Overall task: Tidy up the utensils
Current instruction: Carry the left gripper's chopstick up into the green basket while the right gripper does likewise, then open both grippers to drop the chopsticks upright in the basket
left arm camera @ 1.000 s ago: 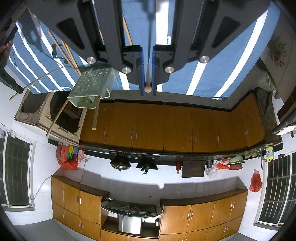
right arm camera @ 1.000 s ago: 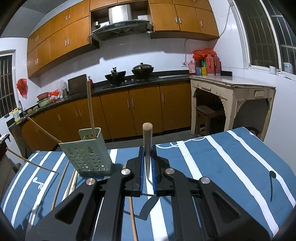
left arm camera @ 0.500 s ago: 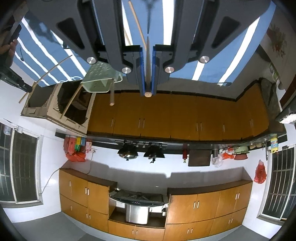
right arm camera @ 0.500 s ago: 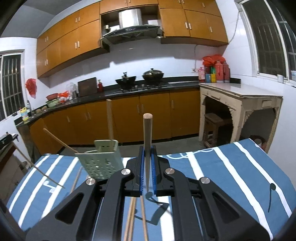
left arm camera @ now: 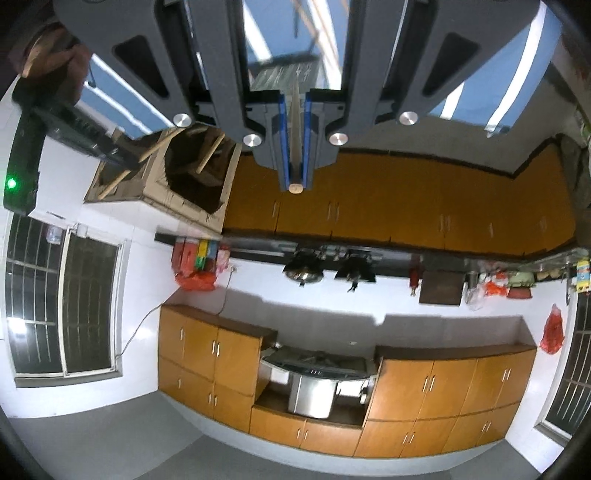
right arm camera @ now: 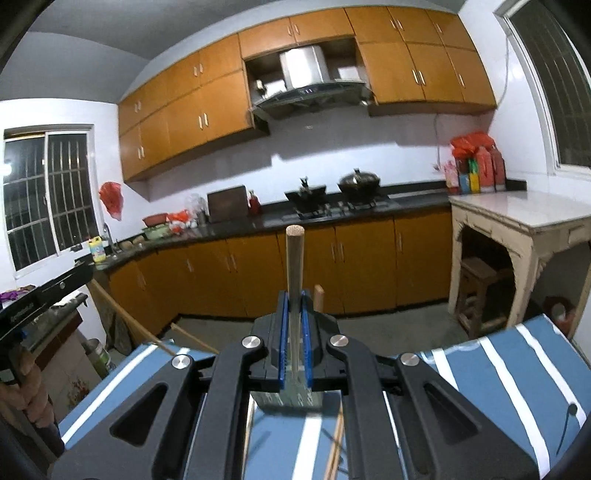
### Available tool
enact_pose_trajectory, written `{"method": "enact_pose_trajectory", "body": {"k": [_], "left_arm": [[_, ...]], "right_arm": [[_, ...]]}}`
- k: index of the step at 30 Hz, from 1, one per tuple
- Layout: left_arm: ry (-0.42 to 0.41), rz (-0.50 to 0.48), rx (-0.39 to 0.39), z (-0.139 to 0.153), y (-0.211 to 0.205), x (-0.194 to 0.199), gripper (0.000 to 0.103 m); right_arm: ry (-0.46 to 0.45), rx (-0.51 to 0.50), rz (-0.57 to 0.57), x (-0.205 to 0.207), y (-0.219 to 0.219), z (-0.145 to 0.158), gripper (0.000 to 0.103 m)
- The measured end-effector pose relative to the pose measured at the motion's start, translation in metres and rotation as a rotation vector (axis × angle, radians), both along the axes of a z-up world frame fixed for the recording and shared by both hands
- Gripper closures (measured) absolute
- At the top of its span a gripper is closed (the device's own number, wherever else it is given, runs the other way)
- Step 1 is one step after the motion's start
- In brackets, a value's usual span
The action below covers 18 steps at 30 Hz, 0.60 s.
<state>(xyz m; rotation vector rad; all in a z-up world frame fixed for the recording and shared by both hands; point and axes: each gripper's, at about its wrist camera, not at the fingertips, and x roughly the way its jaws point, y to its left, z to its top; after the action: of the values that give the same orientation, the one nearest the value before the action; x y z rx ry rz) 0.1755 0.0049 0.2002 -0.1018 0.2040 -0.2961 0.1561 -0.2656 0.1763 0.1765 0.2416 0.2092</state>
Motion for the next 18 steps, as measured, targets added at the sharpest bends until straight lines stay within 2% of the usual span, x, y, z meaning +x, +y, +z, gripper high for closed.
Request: {"method": "enact_pose_trajectory", "body": {"k": [5, 9, 18], "left_arm": [[-0.056, 0.009, -0.009, 0.024, -0.025, 0.017, 0.095], [-0.062, 0.035, 0.009, 0.03, -0.038, 0.037, 0.095], [0.066, 0.073, 0.037, -0.012, -0.045, 0.095, 0.095]], "right_arm": [[-0.024, -0.006, -0.003, 0.024, 0.01, 0.009, 0.095], [0.011, -0.012, -0.016, 0.048, 0.016, 0.003, 0.095], [0.126, -0.059, -0.002, 0.086, 0.034, -0.034, 0.095]]}}
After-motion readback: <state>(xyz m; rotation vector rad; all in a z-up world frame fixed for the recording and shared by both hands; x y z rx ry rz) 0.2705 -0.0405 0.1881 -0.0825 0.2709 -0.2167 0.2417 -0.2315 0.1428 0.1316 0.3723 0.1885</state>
